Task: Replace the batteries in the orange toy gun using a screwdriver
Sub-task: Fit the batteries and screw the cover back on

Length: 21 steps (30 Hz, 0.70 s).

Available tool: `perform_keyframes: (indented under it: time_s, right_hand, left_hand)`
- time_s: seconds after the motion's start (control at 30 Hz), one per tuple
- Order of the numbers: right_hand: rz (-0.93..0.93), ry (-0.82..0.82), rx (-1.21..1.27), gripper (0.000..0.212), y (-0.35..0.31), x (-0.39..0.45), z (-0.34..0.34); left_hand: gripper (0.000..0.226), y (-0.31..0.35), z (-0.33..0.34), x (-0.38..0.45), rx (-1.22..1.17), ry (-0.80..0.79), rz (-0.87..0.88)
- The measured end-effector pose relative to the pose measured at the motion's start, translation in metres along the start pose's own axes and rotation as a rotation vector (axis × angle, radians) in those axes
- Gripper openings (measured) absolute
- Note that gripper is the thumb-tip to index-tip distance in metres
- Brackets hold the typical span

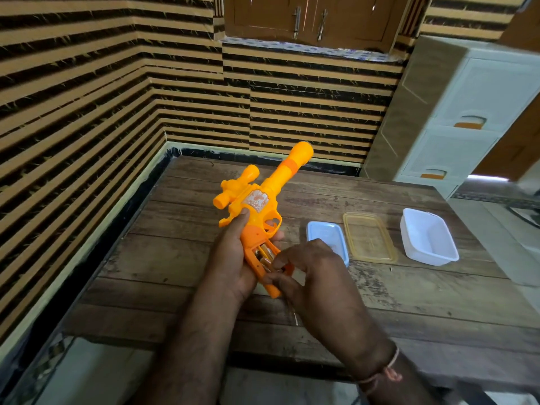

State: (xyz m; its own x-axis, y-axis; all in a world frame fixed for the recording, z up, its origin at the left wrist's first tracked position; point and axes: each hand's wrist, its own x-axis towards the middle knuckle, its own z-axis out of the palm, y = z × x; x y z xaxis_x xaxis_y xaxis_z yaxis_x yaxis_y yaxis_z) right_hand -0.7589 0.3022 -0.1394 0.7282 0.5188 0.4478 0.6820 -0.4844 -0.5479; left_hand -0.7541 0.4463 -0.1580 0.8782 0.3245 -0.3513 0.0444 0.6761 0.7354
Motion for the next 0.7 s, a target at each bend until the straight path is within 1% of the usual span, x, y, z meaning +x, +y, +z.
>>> perform_keyframes:
  time_s: [0.1,0.17,0.23,0.3,0.4,0.47,0.63,0.67,0.7]
  right_hand:
    - [-0.039,-0.091,0.063,0.003,0.003,0.003,-0.010]
    - [-0.086,-0.102,0.089,0.005,0.004,0.005,-0.015]
    - [-0.061,-0.098,0.102,0.007,0.006,0.005,-0.014]
    - [0.023,-0.091,0.114,0.011,0.009,0.003,-0.007]
    - [0.143,-0.069,0.175,0.026,0.008,-0.001,0.003]
    - [0.252,-0.039,0.265,0.035,0.005,-0.001,0.004]
    - [0.651,-0.128,0.808,0.042,0.003,0.002,0.001]
    - [0.719,-0.147,0.883,0.044,0.002,0.003,0.002]
    - [0.764,-0.160,0.908,0.044,0.003,0.004,0.003]
  left_hand:
    - [0.037,0.000,0.000,-0.001,-0.014,0.004,0.019]
    - [0.037,0.000,0.000,-0.002,-0.013,0.012,0.021]
    - [0.041,-0.001,0.001,-0.002,-0.004,0.017,0.019]
    - [0.044,-0.002,0.003,-0.002,0.009,0.011,0.014]
    - [0.044,-0.003,0.003,-0.002,0.024,0.000,0.005]
    - [0.044,-0.002,0.004,-0.005,0.016,-0.013,-0.009]
    - [0.040,0.000,0.005,-0.008,-0.001,-0.016,0.011]
    - [0.040,-0.001,0.007,-0.009,0.002,-0.023,0.010]
    - [0.040,-0.002,0.008,-0.010,0.009,-0.031,0.007]
